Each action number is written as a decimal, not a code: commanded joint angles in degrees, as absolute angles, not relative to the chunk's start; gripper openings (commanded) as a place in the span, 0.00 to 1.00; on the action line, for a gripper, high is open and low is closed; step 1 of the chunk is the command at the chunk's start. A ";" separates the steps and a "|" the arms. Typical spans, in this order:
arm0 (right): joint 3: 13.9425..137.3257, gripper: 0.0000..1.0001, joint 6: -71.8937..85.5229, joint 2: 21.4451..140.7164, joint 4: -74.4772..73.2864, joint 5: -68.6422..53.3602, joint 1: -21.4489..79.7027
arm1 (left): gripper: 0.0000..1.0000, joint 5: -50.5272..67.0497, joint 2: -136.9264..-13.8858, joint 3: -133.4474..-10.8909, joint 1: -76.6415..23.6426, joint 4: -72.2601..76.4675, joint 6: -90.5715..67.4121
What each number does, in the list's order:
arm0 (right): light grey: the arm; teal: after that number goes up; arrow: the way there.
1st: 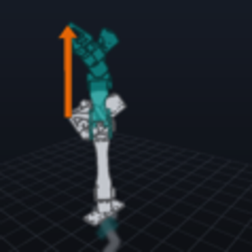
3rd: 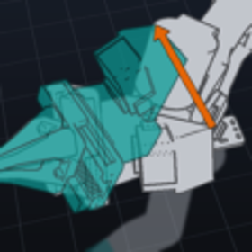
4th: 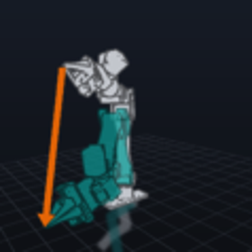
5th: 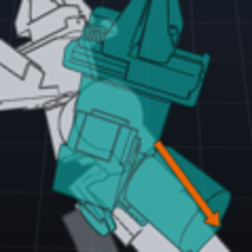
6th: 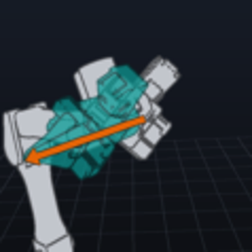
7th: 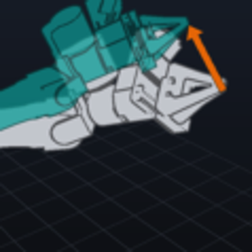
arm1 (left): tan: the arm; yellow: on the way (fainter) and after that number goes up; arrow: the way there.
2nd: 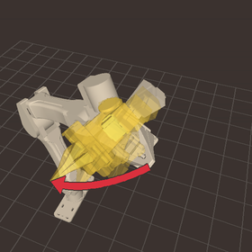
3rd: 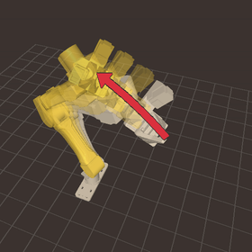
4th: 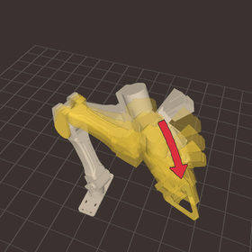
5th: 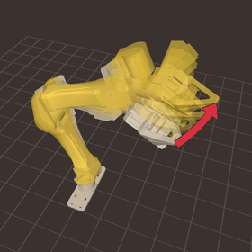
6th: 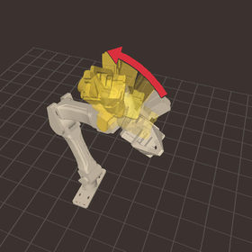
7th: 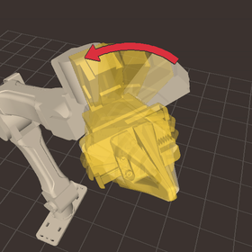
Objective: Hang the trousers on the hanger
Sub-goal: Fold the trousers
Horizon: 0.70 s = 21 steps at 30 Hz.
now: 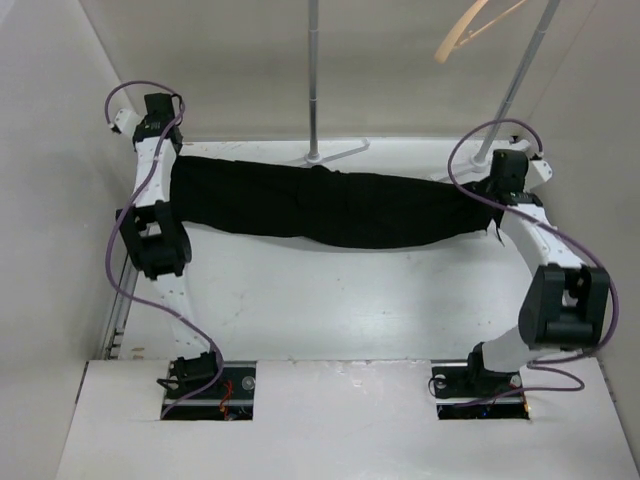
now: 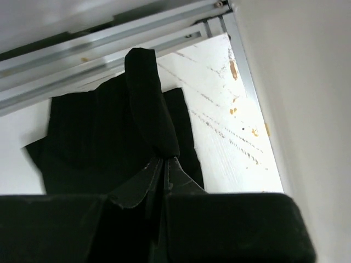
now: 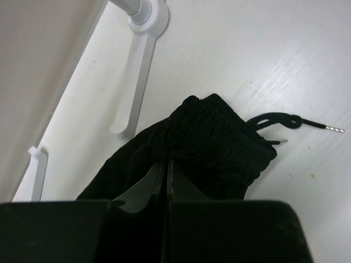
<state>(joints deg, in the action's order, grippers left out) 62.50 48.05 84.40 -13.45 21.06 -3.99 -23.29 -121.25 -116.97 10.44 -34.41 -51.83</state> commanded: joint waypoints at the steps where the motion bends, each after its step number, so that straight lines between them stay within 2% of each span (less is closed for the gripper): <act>1: 70.20 0.02 45.18 90.68 -10.28 24.17 -6.55 | 0.00 -28.74 -128.64 -128.99 10.94 -37.87 -48.96; 6: 77.51 0.06 44.30 100.71 -10.63 24.43 -7.60 | 0.05 -29.44 -140.26 -142.11 10.33 -38.85 -47.64; 8: 79.97 0.12 44.30 103.53 -10.63 24.78 -7.60 | 0.15 -29.53 -142.29 -143.96 10.33 -36.84 -47.29; 10: 82.34 0.27 44.30 105.37 -10.72 24.79 -7.43 | 0.33 -28.39 -142.21 -143.18 10.50 -33.41 -46.67; 12: 83.41 0.51 43.86 105.56 -10.29 24.87 -7.25 | 0.62 -27.43 -139.94 -140.20 11.12 -29.81 -45.45; 13: 82.89 0.61 43.51 104.77 -10.02 24.87 -7.25 | 0.69 -26.55 -138.09 -137.92 11.47 -28.05 -44.22; 16: 78.86 0.81 42.37 99.95 -6.96 25.66 -5.76 | 0.80 -26.02 -130.19 -126.78 11.91 -22.52 -42.37; 18: 74.99 0.87 41.75 95.56 -5.02 25.49 -5.41 | 0.82 -26.02 -124.57 -118.52 12.17 -18.83 -41.66; 21: 68.05 0.90 41.57 88.44 -3.00 24.61 -4.53 | 0.87 -26.19 -116.74 -106.73 13.22 -14.17 -41.48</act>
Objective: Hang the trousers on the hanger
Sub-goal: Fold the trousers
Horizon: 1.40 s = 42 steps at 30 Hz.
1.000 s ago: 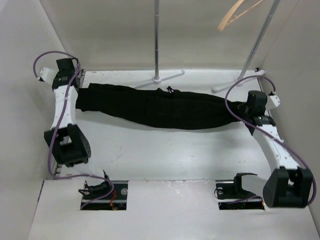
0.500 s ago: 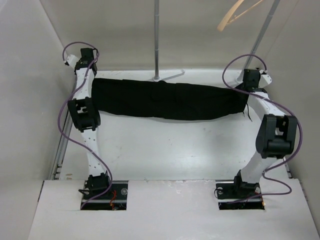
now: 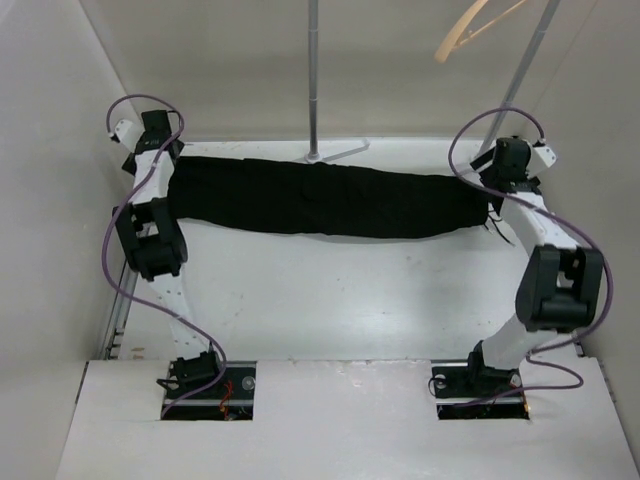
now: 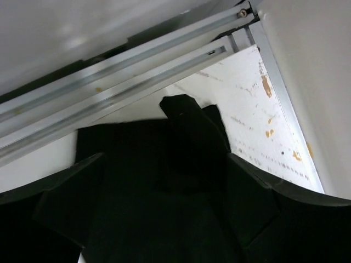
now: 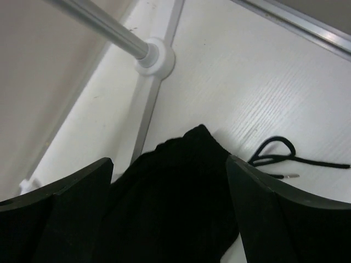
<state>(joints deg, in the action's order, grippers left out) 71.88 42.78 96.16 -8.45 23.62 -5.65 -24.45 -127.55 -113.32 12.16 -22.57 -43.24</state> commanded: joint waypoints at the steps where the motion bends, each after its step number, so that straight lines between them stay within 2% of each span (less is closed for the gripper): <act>1: 65.68 0.90 41.57 86.42 -2.21 24.44 -4.09 | 0.90 -25.84 -115.59 -104.79 13.84 -13.72 -41.48; 3: 61.02 0.85 41.84 83.16 -0.71 23.21 -2.95 | 0.98 -24.70 -115.14 -103.97 14.98 -14.50 -41.40; 5: 57.06 0.76 42.01 80.78 0.43 21.89 -1.55 | 1.00 -22.94 -115.75 -105.64 16.47 -17.65 -40.43; 8: 52.48 0.47 42.71 79.28 2.19 21.36 -0.40 | 1.00 -23.29 -113.39 -101.88 17.71 -16.71 -40.43; 10: 51.07 0.23 43.15 79.54 2.20 20.31 -0.05 | 1.00 -23.47 -111.54 -98.72 18.15 -14.34 -40.43; 12: 49.58 0.17 44.20 80.33 2.72 19.78 -0.05 | 1.00 -22.86 -109.52 -94.24 18.33 -12.66 -41.04; 14: 48.09 0.20 45.70 81.38 3.25 18.55 -0.05 | 1.00 -20.93 -107.41 -88.10 17.98 -11.35 -43.32; 15: 47.21 0.26 46.14 81.82 4.21 17.94 -0.05 | 0.98 -19.18 -106.62 -84.76 17.28 -10.12 -44.81; 19: 43.34 0.66 47.11 82.00 7.64 15.74 -2.15 | 0.94 -11.09 -105.12 -72.19 15.52 -2.92 -51.40; 21: 41.93 0.77 47.63 82.09 8.08 15.21 -3.29 | 0.94 -9.15 -104.85 -68.05 15.51 -0.10 -54.39; 23: 40.35 0.82 47.99 82.09 8.78 15.03 -3.91 | 0.95 -8.44 -104.68 -65.49 15.51 1.14 -55.72; 26: 38.76 0.86 48.51 83.23 10.28 14.59 -5.23 | 0.96 -8.79 -103.98 -62.24 15.52 2.37 -55.90; 31: 39.63 0.85 49.30 87.44 11.51 12.57 -8.56 | 0.96 -8.53 -105.46 -60.47 16.48 3.43 -56.78; 35: 41.30 0.84 49.40 90.96 13.27 10.20 -10.41 | 0.95 -8.35 -109.67 -64.14 16.66 3.52 -57.39; 39: 44.29 0.78 50.45 94.82 13.45 9.32 -10.94 | 0.89 -7.21 -113.46 -68.81 16.39 4.13 -57.66; 42: 46.75 0.71 51.67 97.72 13.27 9.23 -10.94 | 0.78 -7.12 -116.01 -70.75 15.95 6.58 -58.01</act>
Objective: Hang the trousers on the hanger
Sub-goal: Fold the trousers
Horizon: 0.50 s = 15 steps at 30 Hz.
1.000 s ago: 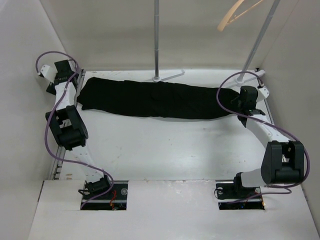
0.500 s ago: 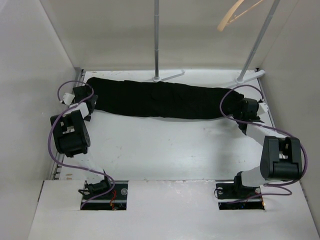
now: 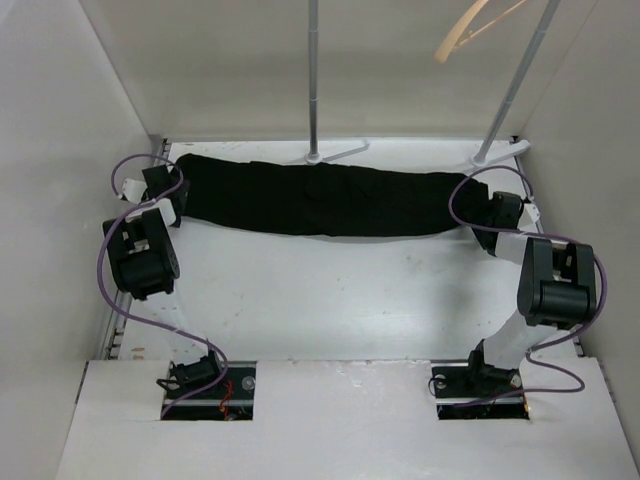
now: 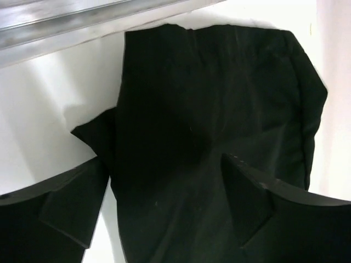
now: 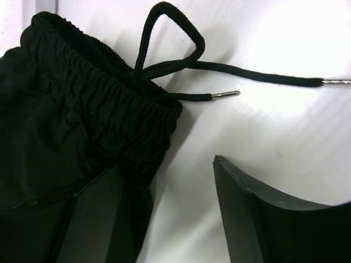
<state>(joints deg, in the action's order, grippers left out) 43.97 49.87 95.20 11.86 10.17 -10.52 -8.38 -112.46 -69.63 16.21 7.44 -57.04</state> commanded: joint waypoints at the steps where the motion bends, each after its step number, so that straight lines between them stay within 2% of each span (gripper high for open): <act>1: 47.54 0.67 51.94 98.60 13.10 8.97 -10.94 | 0.74 -7.12 -116.71 -71.27 15.87 7.29 -58.09; 3: 49.03 0.56 52.38 100.36 13.10 8.62 -10.86 | 0.63 -7.12 -117.94 -71.80 15.87 8.87 -58.18; 5: 49.92 0.34 53.61 101.86 12.75 8.18 -10.94 | 0.45 -7.38 -118.91 -72.16 15.87 9.93 -58.18; 6: 49.83 0.24 54.57 102.04 12.74 8.35 -10.94 | 0.32 -7.38 -119.35 -72.42 15.87 10.02 -58.27; 8: 48.79 0.11 55.37 101.34 13.01 9.22 -10.94 | 0.14 -7.91 -119.62 -72.25 16.04 10.11 -58.45; 11: 46.24 0.05 55.72 98.27 13.36 11.07 -11.03 | 0.04 -10.54 -117.61 -70.06 17.44 10.20 -58.10; 15: 43.25 0.02 57.04 93.09 12.48 12.21 -11.30 | 0.00 -14.84 -111.90 -64.53 19.90 9.94 -57.66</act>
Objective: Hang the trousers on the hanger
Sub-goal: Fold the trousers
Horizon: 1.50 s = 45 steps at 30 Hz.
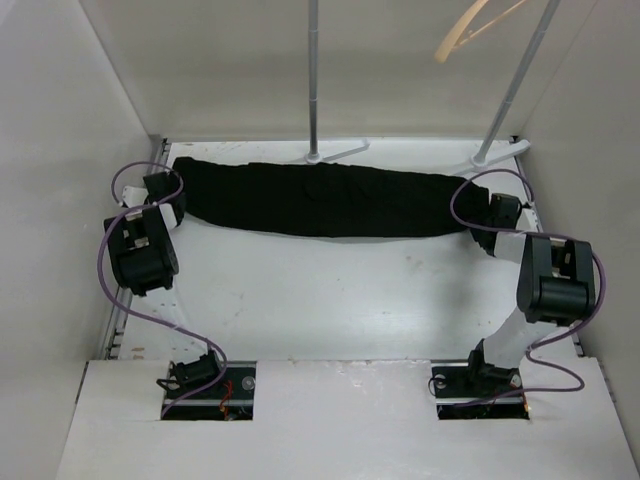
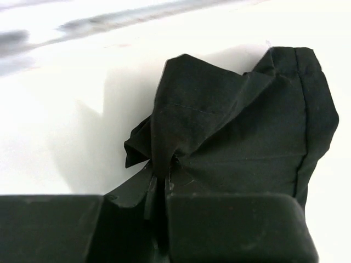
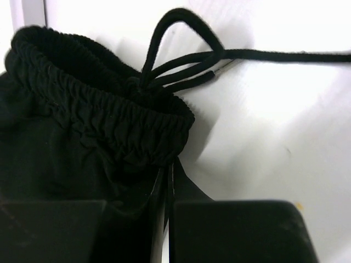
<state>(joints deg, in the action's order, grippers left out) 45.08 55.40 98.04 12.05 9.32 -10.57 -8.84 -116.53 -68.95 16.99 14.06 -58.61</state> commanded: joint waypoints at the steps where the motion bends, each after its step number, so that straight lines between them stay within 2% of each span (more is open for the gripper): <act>1: 42.20 0.01 57.13 91.16 12.22 12.74 -11.38 | 0.00 -15.90 -110.06 -63.21 20.43 9.50 -57.57; 4: 36.51 0.00 57.22 81.62 9.86 15.45 -11.74 | 0.00 -22.02 -100.43 -56.64 20.79 6.44 -55.56; 15: 27.16 0.00 58.80 61.98 0.02 19.16 -15.16 | 0.01 -31.46 -80.35 -40.09 20.17 -6.23 -55.20; 17: 26.46 0.00 58.80 59.08 -2.19 19.86 -15.78 | 0.05 -32.08 -77.18 -37.98 20.00 -8.17 -55.37; 19: 25.23 0.03 58.71 57.31 -2.99 20.30 -16.48 | 0.18 -31.56 -74.72 -35.96 19.73 -8.70 -55.37; 21: 24.18 0.16 58.27 57.13 -2.64 19.95 -16.74 | 0.46 -31.29 -72.00 -34.02 19.73 -8.18 -55.37; 23: 23.56 0.40 57.05 57.57 -1.41 19.69 -16.57 | 0.69 -31.12 -68.49 -33.40 19.47 -8.52 -55.63; 24: 23.29 0.53 56.78 57.57 -1.06 19.51 -16.57 | 0.76 -31.03 -66.03 -33.40 19.12 -8.53 -55.63; 26: 23.20 0.70 56.60 57.39 -0.88 19.69 -16.66 | 0.84 -31.29 -60.50 -34.45 18.07 -9.40 -55.29; 28: 23.64 0.82 56.51 57.66 -1.40 19.86 -16.74 | 0.88 -32.34 -55.74 -36.73 16.66 -11.42 -54.93; 30: 23.73 0.88 56.16 58.62 -1.32 20.39 -16.83 | 0.90 -33.40 -51.17 -38.75 13.86 -11.52 -53.54; 33: 23.29 0.89 56.07 61.51 -0.53 20.57 -17.36 | 0.87 -32.35 -48.34 -41.13 6.06 -9.68 -49.67; 37: 23.29 0.84 54.93 64.86 1.32 20.65 -17.10 | 0.76 -29.10 -52.98 -38.77 -14.66 -3.54 -49.48; 40: 24.34 0.81 54.93 65.82 0.88 20.83 -17.18 | 0.72 -29.18 -59.57 -37.62 -28.83 3.40 -49.57; 45: 26.45 0.70 55.37 67.85 -1.05 22.75 -16.84 | 0.71 -24.80 -67.23 -38.32 -38.35 11.15 -49.39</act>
<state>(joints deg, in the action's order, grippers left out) 23.99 55.61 67.24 -1.50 19.57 -16.88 -26.57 -67.18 -38.63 -36.21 3.66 -50.06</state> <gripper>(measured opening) 0.717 0.718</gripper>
